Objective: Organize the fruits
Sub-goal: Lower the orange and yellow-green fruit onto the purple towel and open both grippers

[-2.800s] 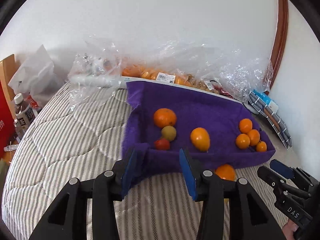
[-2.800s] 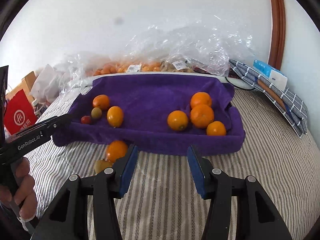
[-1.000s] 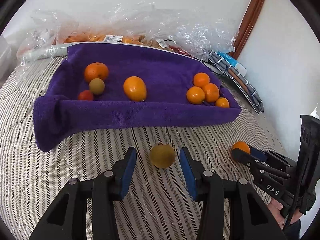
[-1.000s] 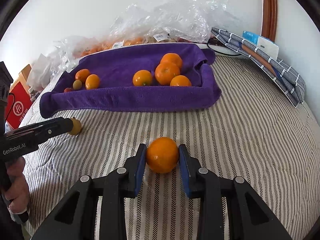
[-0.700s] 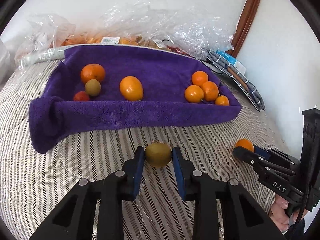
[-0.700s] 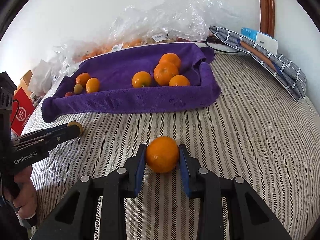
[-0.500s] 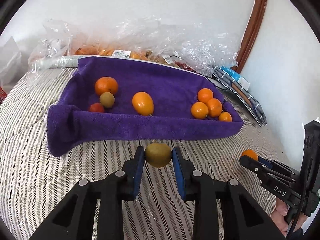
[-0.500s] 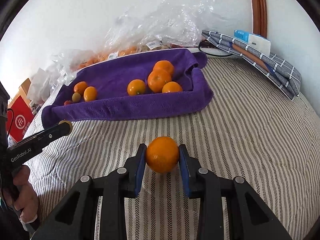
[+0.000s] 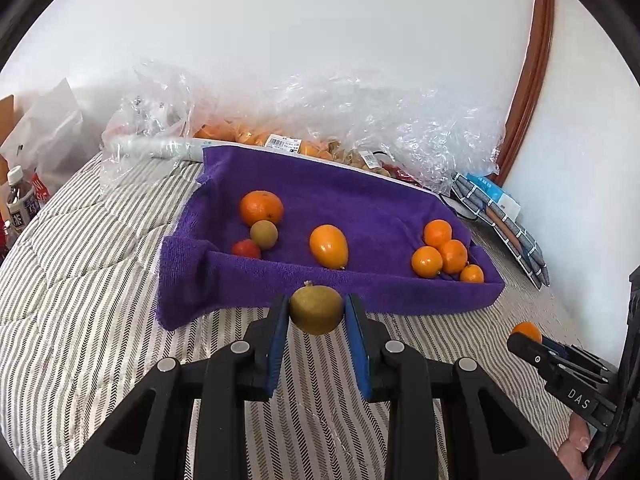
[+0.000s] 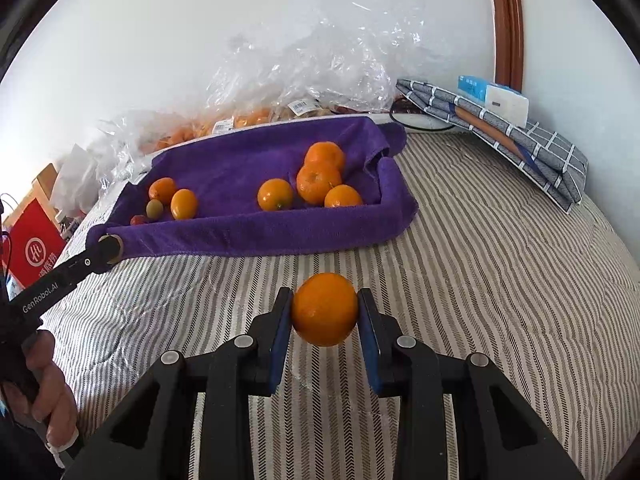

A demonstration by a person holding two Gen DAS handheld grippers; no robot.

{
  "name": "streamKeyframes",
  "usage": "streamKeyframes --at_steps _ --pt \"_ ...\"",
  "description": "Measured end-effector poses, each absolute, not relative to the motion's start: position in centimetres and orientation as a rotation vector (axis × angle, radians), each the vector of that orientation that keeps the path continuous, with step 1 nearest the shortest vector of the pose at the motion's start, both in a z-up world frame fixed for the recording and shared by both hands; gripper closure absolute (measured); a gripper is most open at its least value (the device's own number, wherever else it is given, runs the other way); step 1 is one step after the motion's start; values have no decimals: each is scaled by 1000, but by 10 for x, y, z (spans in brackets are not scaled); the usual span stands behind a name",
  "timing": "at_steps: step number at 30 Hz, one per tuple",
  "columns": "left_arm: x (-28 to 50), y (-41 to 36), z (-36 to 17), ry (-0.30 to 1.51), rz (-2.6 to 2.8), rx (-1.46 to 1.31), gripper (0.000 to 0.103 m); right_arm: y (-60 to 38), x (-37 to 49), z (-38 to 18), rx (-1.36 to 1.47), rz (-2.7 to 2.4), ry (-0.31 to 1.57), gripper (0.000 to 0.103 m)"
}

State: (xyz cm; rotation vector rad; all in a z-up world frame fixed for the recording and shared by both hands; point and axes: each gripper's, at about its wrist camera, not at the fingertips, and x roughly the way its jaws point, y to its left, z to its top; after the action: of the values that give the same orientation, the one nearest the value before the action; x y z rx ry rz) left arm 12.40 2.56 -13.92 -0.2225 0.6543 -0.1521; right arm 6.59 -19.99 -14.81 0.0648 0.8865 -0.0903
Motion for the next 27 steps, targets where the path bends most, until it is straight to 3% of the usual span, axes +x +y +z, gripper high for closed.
streamKeyframes --at_steps 14,27 --pt "172 54 -106 663 -99 -228 76 -179 136 -124 34 -2 797 71" --pt "223 41 -124 697 -104 -249 76 -184 201 -152 28 0 826 71"
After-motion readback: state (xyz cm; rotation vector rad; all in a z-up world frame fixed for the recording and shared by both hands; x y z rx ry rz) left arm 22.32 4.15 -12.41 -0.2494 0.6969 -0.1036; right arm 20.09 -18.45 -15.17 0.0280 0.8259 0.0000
